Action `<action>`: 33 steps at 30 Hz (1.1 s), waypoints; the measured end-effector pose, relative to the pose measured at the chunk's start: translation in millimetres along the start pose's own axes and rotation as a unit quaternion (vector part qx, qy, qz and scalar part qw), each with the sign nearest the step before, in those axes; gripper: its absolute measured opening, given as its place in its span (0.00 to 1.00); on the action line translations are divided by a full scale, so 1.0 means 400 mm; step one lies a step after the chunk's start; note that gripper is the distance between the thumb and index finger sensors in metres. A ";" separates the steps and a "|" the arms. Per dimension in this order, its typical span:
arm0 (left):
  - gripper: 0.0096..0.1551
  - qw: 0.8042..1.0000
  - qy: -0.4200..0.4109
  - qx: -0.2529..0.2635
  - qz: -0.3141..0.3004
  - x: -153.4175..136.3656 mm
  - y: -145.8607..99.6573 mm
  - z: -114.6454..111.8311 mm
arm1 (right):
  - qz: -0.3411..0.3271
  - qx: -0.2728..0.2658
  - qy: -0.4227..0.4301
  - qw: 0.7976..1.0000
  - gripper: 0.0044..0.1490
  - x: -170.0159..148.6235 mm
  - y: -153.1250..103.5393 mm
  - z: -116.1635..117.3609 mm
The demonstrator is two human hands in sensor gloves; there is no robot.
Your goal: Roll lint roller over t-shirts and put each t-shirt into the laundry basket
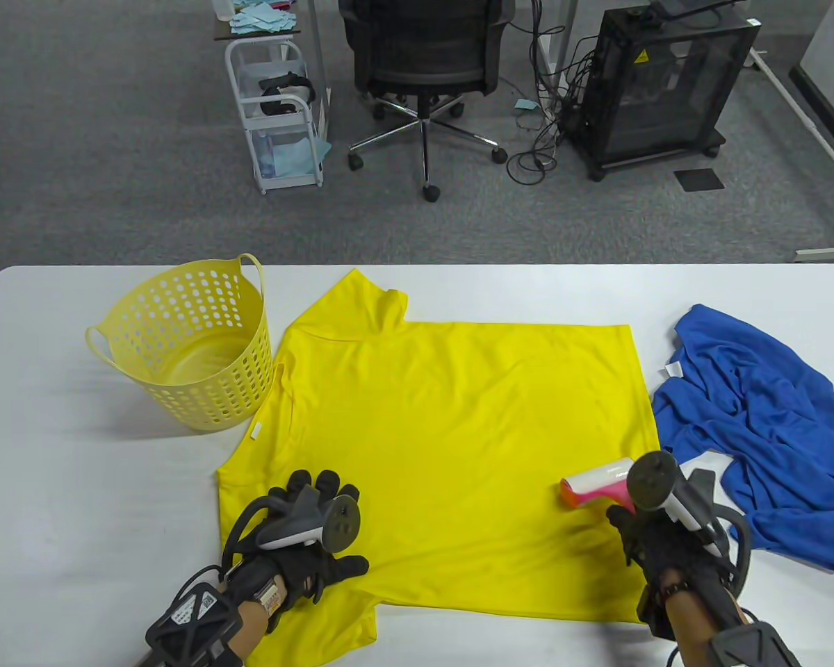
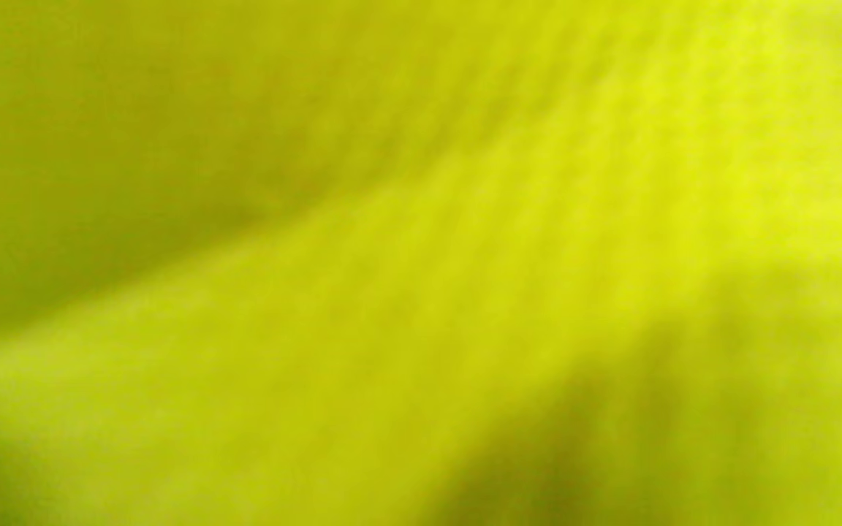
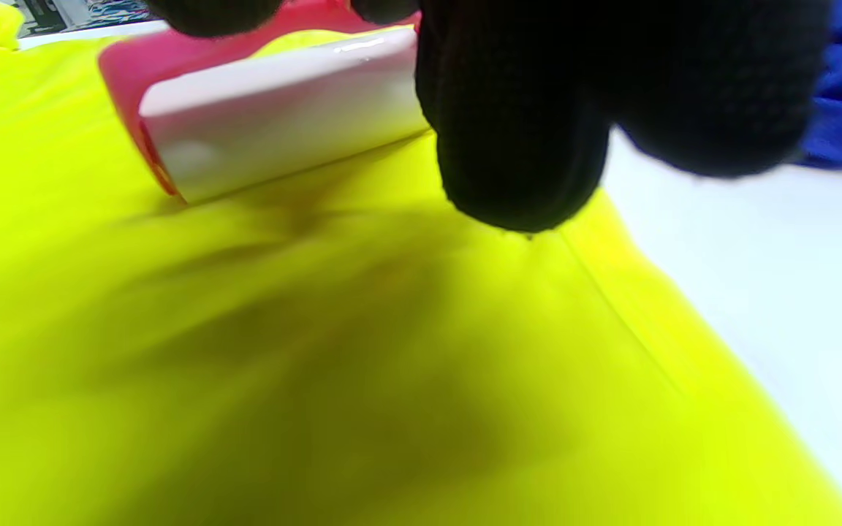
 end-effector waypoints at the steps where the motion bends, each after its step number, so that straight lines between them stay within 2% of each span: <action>1: 0.62 1.000 0.001 -0.001 0.000 0.000 0.000 0.000 | -0.004 0.011 -0.001 1.000 0.44 -0.015 -0.023 0.008; 6: 0.62 1.000 0.000 0.000 -0.002 0.001 0.001 0.000 | -0.017 0.026 -0.029 0.999 0.44 -0.034 -0.081 0.030; 10: 0.62 1.000 0.005 -0.002 -0.001 0.001 0.001 -0.001 | -0.019 0.015 -0.037 0.999 0.44 -0.009 -0.061 0.015; 15: 0.62 1.000 0.005 -0.001 -0.001 0.002 0.000 -0.002 | -0.009 -0.005 -0.022 1.000 0.44 0.079 0.032 -0.025; 18: 0.62 1.000 0.004 0.000 0.001 0.002 0.000 -0.002 | 0.011 -0.039 -0.019 0.999 0.43 0.162 0.116 -0.065; 22: 0.62 1.000 0.004 0.000 0.002 0.001 0.000 -0.003 | 0.053 -0.038 0.019 0.998 0.43 0.246 0.219 -0.101; 29: 0.62 1.000 0.001 0.002 0.003 0.000 -0.001 -0.003 | 0.114 -0.041 0.077 0.990 0.43 0.319 0.343 -0.133; 33: 0.62 1.000 -0.001 0.000 0.003 -0.001 -0.001 -0.005 | 0.122 -0.032 0.089 0.988 0.43 0.333 0.368 -0.133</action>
Point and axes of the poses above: the tracker on the back of each hand, its own x axis roughly to the thumb side, its own y axis roughly from the wrist to the fingertips, z = x × y, the point moved 5 cm from there along y, roughly from the wrist to the fingertips, and after that the axes turned 13 degrees about z, right-handed, at the moved point
